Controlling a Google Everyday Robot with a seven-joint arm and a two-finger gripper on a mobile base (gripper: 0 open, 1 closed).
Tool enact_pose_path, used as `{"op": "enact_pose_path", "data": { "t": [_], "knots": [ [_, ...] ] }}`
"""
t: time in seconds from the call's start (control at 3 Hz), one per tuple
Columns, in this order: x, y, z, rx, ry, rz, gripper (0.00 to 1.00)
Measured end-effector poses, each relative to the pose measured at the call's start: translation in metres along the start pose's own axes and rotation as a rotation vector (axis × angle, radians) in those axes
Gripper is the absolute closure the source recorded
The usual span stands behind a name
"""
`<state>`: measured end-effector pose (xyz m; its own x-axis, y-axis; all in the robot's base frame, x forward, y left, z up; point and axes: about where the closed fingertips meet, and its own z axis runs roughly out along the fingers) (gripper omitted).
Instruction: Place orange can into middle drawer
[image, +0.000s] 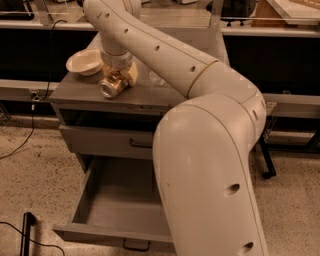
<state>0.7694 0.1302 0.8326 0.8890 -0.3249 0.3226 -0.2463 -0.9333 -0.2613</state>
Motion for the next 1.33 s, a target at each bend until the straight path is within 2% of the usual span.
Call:
{"op": "enact_pose_path", "data": {
  "t": [0.33,0.67,1.0,1.33],
  "knots": [
    [0.001,-0.001,-0.003,0.000,0.000,0.000,0.53],
    [0.001,-0.006,-0.019,0.057,-0.011,-0.002,0.58],
    [-0.005,-0.009,-0.053,0.135,0.005,0.010,0.75],
    [-0.022,-0.004,-0.106,0.226,0.064,0.067,0.98]
  ]
}}
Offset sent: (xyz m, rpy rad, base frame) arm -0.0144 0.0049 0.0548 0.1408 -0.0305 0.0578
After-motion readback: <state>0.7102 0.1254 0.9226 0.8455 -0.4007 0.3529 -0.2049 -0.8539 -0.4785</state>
